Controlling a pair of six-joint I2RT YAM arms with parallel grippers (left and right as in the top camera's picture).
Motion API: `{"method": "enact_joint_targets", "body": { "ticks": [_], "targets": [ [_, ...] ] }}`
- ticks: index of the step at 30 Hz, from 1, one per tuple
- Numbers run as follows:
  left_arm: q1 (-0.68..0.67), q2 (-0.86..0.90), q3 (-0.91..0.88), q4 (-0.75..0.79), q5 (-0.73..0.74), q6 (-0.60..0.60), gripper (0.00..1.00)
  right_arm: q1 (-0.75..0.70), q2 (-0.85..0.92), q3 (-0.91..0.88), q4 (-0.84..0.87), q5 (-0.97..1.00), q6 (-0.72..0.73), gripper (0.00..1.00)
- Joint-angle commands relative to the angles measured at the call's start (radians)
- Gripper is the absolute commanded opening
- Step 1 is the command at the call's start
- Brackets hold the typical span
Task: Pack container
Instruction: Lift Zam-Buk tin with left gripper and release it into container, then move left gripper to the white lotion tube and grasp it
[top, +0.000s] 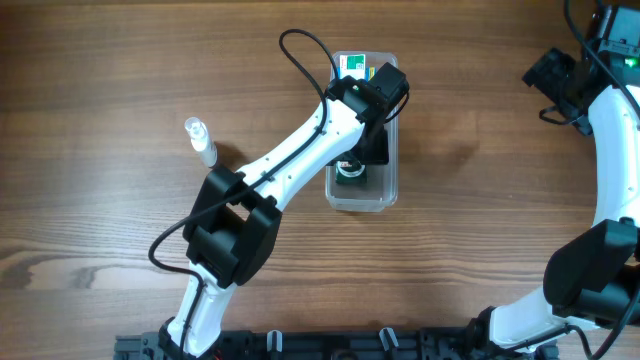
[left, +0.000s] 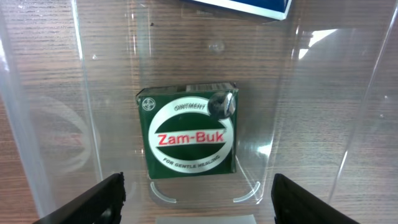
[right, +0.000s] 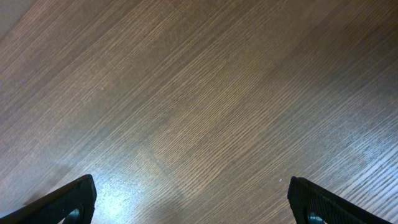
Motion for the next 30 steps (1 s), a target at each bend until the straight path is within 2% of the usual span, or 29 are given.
{"method": "enact_joint_targets", "body": {
  "ticks": [1,13,18,20,22,24,30],
  "targets": [
    [0.004,0.012,0.003,-0.004,-0.014,0.015,0.78,0.005,0.014,-0.006,0.0,-0.002,0.011,1.0],
    [0.004,-0.082,0.163,-0.09,0.001,0.041,0.82,0.005,0.014,-0.006,0.0,-0.002,0.011,1.0],
    [0.012,-0.18,0.182,-0.146,0.012,0.098,0.95,0.005,0.014,-0.006,0.0,-0.002,0.011,1.0],
    [0.032,-0.214,0.182,-0.19,-0.001,0.103,0.95,0.005,0.014,-0.006,0.0,-0.002,0.011,1.0],
    [0.092,-0.264,0.182,-0.298,-0.056,0.151,0.98,0.005,0.014,-0.006,0.0,-0.002,0.011,1.0],
    [0.164,-0.298,0.182,-0.381,-0.109,0.15,1.0,0.005,0.014,-0.006,0.0,-0.002,0.011,1.0],
    [0.419,-0.33,0.181,-0.5,-0.117,0.068,1.0,0.005,0.014,-0.006,0.0,-0.002,0.011,1.0]
  ]
}}
